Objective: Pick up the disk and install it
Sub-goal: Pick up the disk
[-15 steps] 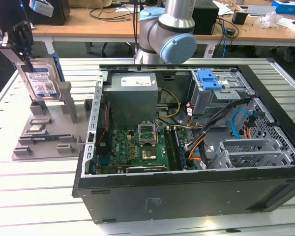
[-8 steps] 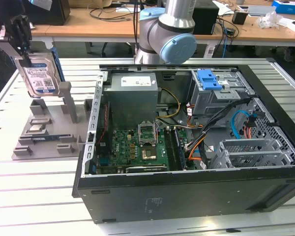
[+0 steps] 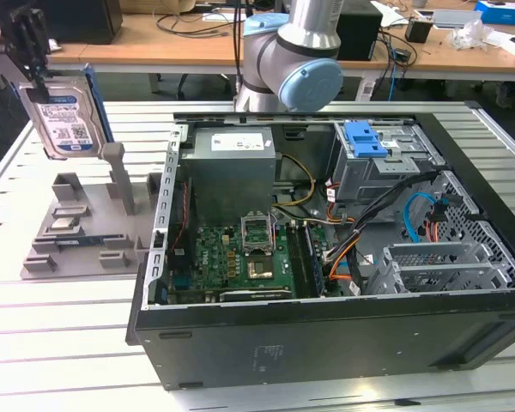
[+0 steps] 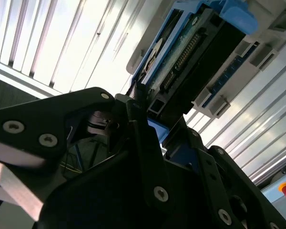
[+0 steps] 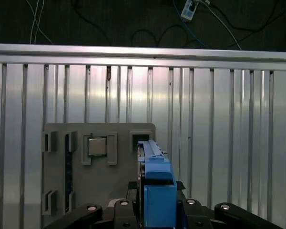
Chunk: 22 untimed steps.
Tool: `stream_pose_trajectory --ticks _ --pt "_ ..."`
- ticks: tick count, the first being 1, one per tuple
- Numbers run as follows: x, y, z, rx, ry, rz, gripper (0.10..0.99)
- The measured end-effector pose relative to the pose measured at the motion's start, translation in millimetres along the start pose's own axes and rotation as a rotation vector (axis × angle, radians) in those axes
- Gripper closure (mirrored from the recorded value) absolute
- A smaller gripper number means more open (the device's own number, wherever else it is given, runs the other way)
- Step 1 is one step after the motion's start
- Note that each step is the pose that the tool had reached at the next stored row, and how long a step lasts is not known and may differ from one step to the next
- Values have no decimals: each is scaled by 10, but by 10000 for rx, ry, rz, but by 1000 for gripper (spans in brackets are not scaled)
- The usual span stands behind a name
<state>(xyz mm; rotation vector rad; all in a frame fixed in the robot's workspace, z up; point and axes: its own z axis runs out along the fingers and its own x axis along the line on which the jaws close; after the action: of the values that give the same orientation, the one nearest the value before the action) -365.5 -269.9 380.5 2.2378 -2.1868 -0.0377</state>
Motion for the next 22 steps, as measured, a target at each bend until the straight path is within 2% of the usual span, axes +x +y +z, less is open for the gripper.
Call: stream_pose_trajectory --ticks 8,17,22 --pt "-8 4 -165 0 0 0 718" --pt "-13 8 -313 0 -1 0 718" --pt "-18 11 -438 1 -1 0 718"
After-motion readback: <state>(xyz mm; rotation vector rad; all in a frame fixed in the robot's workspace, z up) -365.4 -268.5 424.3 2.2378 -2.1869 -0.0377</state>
